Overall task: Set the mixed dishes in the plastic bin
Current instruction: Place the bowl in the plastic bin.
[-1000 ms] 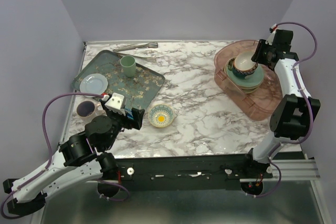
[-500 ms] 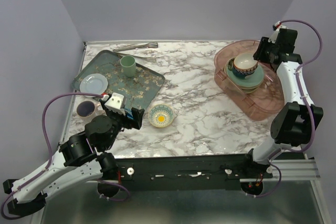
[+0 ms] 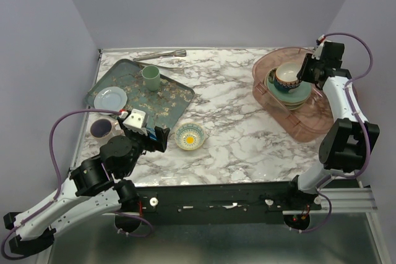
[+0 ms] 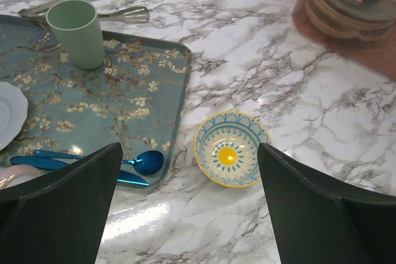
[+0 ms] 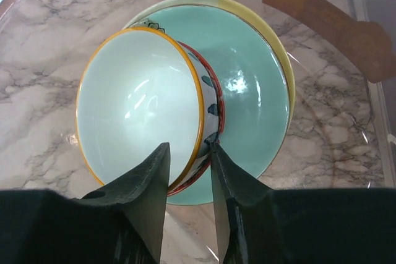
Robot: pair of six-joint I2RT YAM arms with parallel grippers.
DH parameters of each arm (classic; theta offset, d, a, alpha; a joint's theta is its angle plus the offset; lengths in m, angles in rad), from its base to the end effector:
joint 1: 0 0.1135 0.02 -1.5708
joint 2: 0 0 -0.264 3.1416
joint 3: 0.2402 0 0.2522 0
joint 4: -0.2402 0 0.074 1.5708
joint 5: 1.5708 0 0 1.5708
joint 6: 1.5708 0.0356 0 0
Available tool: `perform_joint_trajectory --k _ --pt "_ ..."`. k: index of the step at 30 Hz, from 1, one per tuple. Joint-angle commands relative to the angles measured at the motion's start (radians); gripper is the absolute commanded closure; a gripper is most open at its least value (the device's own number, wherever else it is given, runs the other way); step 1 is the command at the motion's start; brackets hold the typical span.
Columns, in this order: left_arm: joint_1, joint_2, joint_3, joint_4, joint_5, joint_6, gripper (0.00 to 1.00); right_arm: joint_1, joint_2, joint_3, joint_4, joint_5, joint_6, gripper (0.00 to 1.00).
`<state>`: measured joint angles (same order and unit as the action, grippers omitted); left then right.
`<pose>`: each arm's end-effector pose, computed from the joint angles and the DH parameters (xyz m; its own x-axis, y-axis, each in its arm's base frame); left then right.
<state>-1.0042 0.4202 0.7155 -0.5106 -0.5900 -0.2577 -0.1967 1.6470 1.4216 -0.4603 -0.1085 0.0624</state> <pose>0.0688 -0.0713 0.3278 -0.2152 -0.0562 -0.9749 0.3666 0.9207 -0.1340 0.3704 -0.0699 0.3112 -0.6128 0.1853 -0.7682 0.1506 0.9817 0.1167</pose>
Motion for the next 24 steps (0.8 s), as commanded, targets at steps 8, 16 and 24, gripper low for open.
perform_joint_trajectory --k 8,16,24 --pt "0.019 0.017 -0.014 0.023 0.028 0.009 0.01 -0.024 -0.023 -0.046 0.032 0.026 0.002 0.66" --pt "0.027 0.020 -0.017 0.027 0.042 0.009 0.01 -0.061 -0.033 -0.041 0.035 -0.105 0.027 0.56" --pt "0.052 0.054 -0.019 0.040 0.097 0.006 0.01 -0.095 -0.119 -0.078 0.054 -0.266 0.021 0.41"
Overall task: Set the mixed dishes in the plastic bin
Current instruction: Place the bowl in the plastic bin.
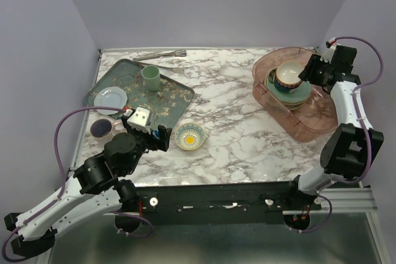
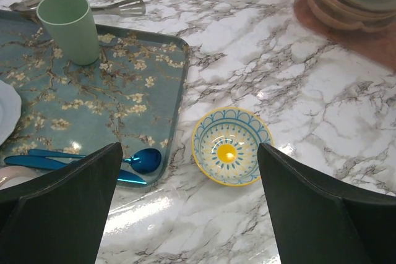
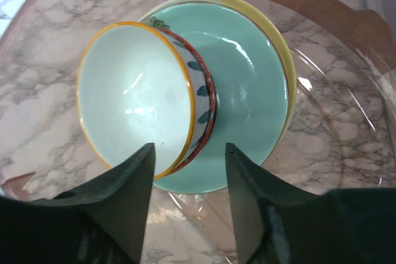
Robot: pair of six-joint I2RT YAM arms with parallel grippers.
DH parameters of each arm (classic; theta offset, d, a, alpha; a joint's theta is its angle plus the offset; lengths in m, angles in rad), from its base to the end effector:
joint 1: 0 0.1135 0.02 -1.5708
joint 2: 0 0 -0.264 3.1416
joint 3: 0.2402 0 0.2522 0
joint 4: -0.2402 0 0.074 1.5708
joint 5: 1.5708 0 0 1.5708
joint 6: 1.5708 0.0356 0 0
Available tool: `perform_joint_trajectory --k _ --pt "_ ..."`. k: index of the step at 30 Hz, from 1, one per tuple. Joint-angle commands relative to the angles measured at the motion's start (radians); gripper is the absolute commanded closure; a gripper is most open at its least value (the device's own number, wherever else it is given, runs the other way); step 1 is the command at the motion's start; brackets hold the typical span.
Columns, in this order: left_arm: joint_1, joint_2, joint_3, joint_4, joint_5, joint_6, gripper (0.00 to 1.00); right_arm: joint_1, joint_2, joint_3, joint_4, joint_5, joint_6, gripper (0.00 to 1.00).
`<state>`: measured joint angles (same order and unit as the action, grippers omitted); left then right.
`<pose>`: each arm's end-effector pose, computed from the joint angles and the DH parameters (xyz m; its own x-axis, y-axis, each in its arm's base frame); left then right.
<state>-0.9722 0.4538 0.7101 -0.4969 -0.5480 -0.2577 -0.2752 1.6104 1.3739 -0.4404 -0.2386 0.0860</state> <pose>0.0750 -0.0770 0.3245 -0.2369 -0.0387 -0.9708 0.3720 0.9195 -0.1275 0.3558 -0.0917 0.3102 -0.5931 0.2542 -0.7639 0.1382 0.9669 0.2144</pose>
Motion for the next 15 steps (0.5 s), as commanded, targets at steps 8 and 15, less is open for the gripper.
perform_joint_trajectory --k 8,15 --pt "0.110 0.055 -0.017 0.047 0.183 -0.011 0.01 -0.025 -0.207 -0.105 0.055 -0.478 -0.137 0.32" --pt "0.191 0.114 -0.024 0.080 0.319 -0.034 0.01 -0.027 -0.291 -0.202 0.118 -0.755 -0.140 0.29"
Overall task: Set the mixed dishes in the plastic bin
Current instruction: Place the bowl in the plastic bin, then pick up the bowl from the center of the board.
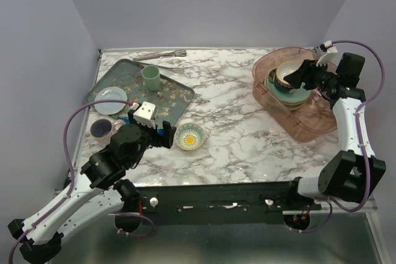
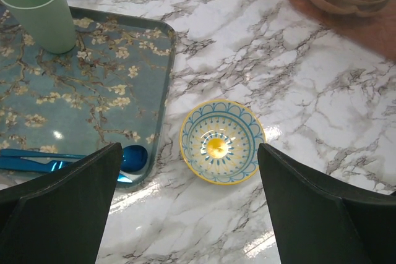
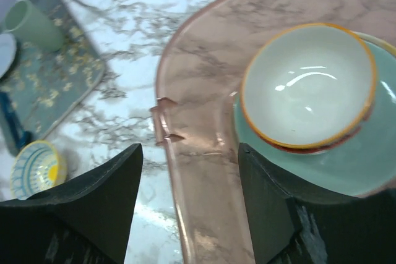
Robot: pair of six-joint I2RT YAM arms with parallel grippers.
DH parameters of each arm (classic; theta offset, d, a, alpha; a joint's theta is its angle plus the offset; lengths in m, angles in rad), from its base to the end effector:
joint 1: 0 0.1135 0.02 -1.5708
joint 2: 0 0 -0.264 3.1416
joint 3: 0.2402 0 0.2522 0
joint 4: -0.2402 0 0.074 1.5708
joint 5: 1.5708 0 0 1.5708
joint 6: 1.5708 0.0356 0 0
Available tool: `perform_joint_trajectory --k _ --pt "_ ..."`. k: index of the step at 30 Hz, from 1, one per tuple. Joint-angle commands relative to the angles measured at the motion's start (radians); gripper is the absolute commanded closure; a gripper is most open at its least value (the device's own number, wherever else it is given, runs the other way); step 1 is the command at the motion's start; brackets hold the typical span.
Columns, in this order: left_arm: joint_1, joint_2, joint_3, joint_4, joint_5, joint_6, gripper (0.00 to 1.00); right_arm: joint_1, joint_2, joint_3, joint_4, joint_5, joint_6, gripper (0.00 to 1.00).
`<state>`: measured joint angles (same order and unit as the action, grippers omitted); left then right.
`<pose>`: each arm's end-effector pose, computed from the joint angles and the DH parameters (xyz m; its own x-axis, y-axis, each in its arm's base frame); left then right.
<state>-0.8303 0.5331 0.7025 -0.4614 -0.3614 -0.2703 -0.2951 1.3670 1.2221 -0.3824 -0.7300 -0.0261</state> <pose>0.0948 -0.0851 0.3172 -0.3105 -0.0305 -0.9501 0.3934 0.9058 -0.1576 0.2982 -0.0658 0.3454 -0.4725 0.1233 -0.8726 -0.3471 0.8841 0.3129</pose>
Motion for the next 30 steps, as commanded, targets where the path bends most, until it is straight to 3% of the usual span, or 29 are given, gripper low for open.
perform_joint_trajectory --k 1,8,15,21,30 --pt "0.057 0.042 -0.017 0.047 0.159 -0.029 0.01 -0.007 -0.055 -0.062 0.066 -0.285 -0.021 0.29" --pt "0.115 0.077 -0.034 0.090 0.297 -0.110 0.01 -0.007 -0.088 -0.111 0.105 -0.462 0.021 0.29" --pt "0.119 0.094 -0.095 0.180 0.346 -0.268 0.01 -0.003 -0.124 -0.147 0.116 -0.534 0.052 0.29" --pt "0.119 0.099 -0.207 0.271 0.325 -0.428 0.01 0.019 -0.154 -0.180 0.116 -0.560 0.048 0.29" --pt "0.119 0.119 -0.251 0.265 0.182 -0.572 0.01 0.053 -0.184 -0.228 0.114 -0.575 0.034 0.29"
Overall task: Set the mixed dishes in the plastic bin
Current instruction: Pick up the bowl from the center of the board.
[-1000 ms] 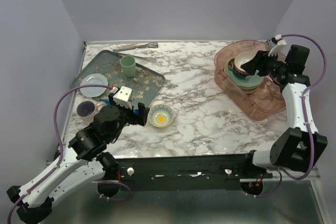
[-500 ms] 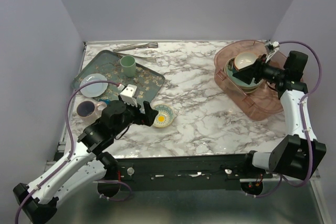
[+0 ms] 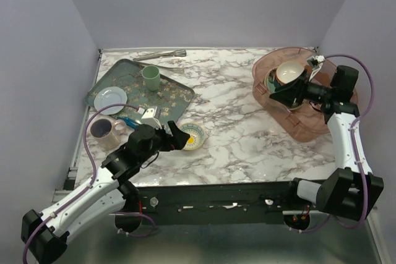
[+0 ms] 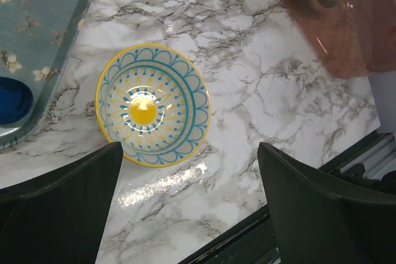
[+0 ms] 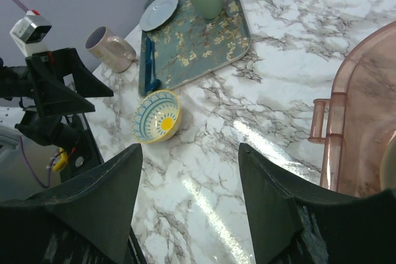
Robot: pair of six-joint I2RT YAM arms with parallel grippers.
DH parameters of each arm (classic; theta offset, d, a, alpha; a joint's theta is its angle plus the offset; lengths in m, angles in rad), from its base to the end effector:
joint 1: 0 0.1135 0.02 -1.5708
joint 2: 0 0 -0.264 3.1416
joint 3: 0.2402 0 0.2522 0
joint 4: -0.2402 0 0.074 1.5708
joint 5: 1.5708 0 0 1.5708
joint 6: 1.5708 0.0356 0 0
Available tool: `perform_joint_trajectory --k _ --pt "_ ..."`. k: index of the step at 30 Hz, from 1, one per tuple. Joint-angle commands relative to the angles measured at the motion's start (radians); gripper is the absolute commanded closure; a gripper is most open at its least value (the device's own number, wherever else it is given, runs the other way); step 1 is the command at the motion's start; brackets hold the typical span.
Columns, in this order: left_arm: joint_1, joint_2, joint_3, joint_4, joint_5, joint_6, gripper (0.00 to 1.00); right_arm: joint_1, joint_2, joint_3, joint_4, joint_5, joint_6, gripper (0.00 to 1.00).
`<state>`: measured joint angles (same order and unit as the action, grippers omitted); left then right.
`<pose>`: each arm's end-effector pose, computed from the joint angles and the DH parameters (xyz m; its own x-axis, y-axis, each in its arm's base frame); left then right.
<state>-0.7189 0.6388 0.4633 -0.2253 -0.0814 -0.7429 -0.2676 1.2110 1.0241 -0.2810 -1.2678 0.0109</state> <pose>0.1227 -0.1035 0.2445 -0.6221 -0.3514 -0.6996 0.2433 0.7625 -0.5994 0.2543 -0.0345 0.3359 -0.4430 0.1249 -0.8878 -0.7379 0.5117 0.4402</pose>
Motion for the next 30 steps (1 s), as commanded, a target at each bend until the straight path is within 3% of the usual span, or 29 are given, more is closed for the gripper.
perform_joint_trajectory --k 1,30 --pt "0.007 0.022 -0.012 0.021 -0.112 -0.111 0.01 0.030 -0.030 -0.032 0.013 -0.036 -0.003 0.29" --pt "0.007 0.248 -0.009 0.020 -0.212 -0.190 0.02 0.088 -0.013 -0.035 -0.007 -0.019 -0.042 0.29"
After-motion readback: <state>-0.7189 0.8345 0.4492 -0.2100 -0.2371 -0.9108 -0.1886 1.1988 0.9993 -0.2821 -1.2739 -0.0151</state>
